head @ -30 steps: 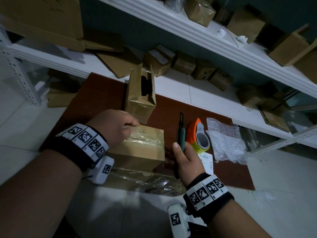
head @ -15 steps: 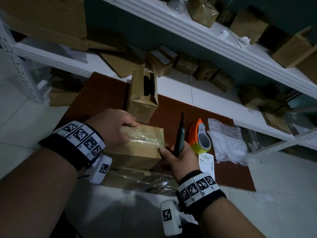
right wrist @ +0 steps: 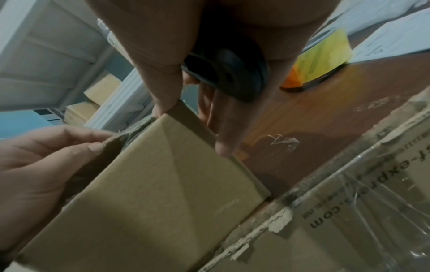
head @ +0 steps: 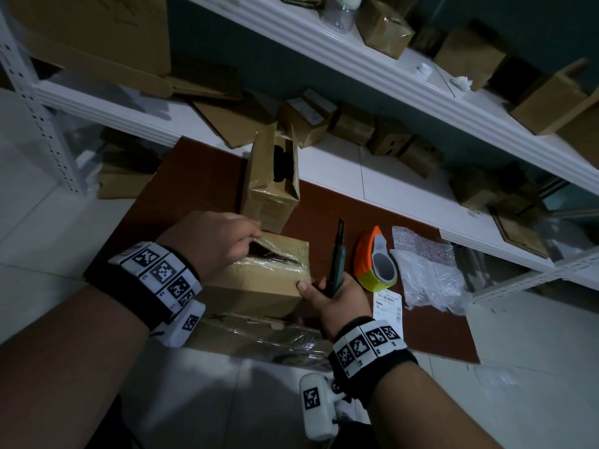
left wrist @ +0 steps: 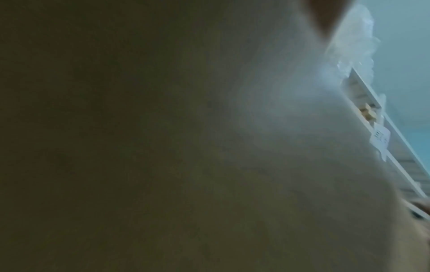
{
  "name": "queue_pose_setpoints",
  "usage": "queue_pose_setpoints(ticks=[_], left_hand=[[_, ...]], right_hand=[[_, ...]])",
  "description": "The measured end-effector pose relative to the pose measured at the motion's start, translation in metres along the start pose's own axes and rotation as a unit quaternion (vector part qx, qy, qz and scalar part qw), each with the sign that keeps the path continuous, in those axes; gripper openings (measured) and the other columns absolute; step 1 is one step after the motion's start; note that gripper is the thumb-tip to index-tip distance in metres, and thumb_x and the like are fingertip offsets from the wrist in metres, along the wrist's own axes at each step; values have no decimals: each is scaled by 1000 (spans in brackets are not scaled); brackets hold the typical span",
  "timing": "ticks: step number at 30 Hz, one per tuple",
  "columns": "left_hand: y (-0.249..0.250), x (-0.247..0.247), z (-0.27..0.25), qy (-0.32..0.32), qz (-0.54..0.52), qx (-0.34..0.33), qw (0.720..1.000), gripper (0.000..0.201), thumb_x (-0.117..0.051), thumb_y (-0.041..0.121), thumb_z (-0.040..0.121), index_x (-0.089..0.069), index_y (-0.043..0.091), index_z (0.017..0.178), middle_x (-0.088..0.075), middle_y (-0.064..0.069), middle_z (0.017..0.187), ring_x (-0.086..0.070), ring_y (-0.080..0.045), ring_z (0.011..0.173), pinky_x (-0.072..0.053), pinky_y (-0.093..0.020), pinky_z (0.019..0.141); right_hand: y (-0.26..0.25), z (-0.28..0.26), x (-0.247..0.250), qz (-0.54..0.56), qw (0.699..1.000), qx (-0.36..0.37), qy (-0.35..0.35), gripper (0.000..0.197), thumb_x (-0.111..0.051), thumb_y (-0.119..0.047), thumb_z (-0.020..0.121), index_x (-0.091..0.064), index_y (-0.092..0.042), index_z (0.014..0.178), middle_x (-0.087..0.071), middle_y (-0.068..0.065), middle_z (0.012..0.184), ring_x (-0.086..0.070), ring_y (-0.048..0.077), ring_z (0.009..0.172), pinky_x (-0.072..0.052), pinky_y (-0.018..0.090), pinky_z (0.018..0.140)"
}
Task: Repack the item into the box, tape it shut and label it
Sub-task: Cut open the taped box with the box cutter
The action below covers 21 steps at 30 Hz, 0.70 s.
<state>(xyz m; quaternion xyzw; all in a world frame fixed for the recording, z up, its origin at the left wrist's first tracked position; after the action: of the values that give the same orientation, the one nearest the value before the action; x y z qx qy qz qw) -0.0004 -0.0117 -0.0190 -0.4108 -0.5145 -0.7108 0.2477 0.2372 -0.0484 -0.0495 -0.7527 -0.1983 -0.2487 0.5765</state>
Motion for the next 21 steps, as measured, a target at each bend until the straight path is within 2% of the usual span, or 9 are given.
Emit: queue_pose_setpoints(ticks=[3,5,9,10,11,13,16,18,21], left_hand=[[7,-5,-1,-6,27,-9,1000,42,-58,14,91,-62,27,131,-66,-1,131,-65,-22,108,-54,-39,86],[9,-10,0,-9,40,0,999,51,-62,13,88,-58,28,137,-61,1,138,-62,-25,113,-50,-38,90],[7,-18,1,-9,62,-2,998,50,-68,12,82,-64,27,129,-54,-2,146,-56,-37,121,-46,-49,97],[5,-18,1,-6,59,-7,998,45,-68,11,83,-67,24,126,-54,-3,146,-57,-38,121,-45,-50,97],[5,-17,1,-1,53,-12,999,40,-67,10,84,-68,22,122,-54,-3,146,-58,-38,118,-45,-50,96],[9,-11,0,22,41,-37,998,32,-64,8,85,-68,23,112,-57,0,141,-64,-34,106,-49,-44,87],[16,-11,-1,22,65,-62,996,17,-48,23,88,-62,28,97,-56,5,130,-59,-24,99,-52,-35,73],[12,-16,0,-7,69,-35,997,27,-38,36,89,-64,32,96,-50,7,142,-52,-25,111,-50,-39,82],[8,-18,0,-3,81,-35,996,26,-49,31,93,-71,38,104,-38,11,156,-50,-32,117,-47,-45,92]], right_hand=[[1,0,-2,-8,1000,-6,-4,33,-80,-35,80,-53,-18,81,-60,-4,70,-57,11,64,-47,26,58],[0,0,-3,-6,1000,-10,-7,33,-80,-35,81,-52,-18,80,-61,-5,69,-59,12,65,-52,30,60],[-4,-3,-4,34,999,-20,-21,31,-79,-26,83,-51,-14,82,-59,-3,68,-59,-1,50,-50,18,46],[-4,-4,-5,44,998,-26,-27,31,-80,-26,82,-52,-13,83,-61,-1,70,-63,1,54,-55,22,50],[-2,-3,-6,45,998,-34,-27,32,-81,-28,81,-52,-13,83,-62,1,71,-66,7,59,-61,33,56],[-2,-4,-7,44,998,-47,-29,33,-81,-29,80,-53,-13,84,-63,3,71,-67,15,58,-62,49,60],[-2,-4,-8,67,995,-61,-33,36,-83,-30,78,-52,-14,83,-65,8,76,-72,28,66,-60,57,61],[-2,-5,-9,73,995,-65,-35,36,-83,-30,78,-52,-14,83,-65,7,74,-72,29,64,-60,59,61],[-3,-5,-9,58,996,-63,-34,35,-83,-29,79,-52,-13,83,-64,5,73,-71,25,61,-60,57,60]])
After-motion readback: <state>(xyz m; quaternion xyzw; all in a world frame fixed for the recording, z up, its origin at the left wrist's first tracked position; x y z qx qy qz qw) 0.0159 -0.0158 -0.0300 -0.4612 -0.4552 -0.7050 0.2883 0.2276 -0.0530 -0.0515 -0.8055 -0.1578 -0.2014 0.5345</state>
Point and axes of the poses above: each hand's wrist, its own z-axis towards the middle knuckle, its own x-axis out of the back of the hand, y = z × x, the point moved 6 cm from there along z, towards the middle knuckle
